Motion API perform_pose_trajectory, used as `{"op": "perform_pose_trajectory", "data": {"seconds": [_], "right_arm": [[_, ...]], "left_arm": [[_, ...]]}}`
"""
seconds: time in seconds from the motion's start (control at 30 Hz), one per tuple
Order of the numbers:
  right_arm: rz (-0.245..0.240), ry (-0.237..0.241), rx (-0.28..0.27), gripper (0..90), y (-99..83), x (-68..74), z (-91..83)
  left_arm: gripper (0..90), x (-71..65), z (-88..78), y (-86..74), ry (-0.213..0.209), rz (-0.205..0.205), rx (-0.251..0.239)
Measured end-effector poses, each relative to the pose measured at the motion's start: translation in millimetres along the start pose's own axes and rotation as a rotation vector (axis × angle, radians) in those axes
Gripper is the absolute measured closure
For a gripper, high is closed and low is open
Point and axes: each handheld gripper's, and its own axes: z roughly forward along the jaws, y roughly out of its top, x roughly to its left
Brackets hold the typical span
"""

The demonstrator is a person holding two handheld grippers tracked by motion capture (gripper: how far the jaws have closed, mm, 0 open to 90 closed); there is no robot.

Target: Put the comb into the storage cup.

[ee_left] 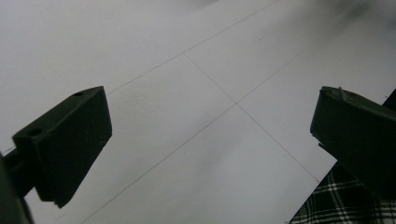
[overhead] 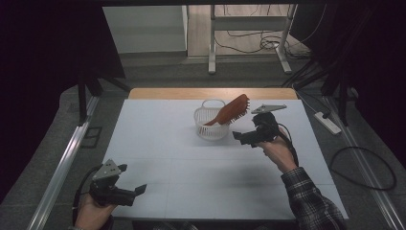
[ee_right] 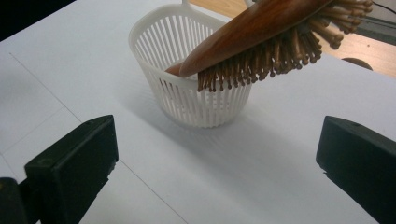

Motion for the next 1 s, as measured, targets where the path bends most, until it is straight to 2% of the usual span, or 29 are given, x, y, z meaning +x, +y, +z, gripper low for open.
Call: {"op": "perform_pose_trajectory", "data": {"seconds": [0.37, 0.53, 1.0], "right_arm": [[-0.015, 0.008, 0.008, 0.0, -7.3, 5.0, -4.3], [-0.011, 0.026, 0.007, 0.0, -10.2, 6.6, -7.4], [-0.018, 0.041, 0.019, 0.0, -18.8, 10.5, -15.4]], "left_arm": [[0.0, 0.7, -2.3, -0.9, 0.017, -0.007, -0.003], [0.0, 0.7, -3.0, -1.3, 0.023, -0.004, -0.007], [0.0, 2.6, -3.4, -2.1, 0.009, -0.017, -0.013]]}}
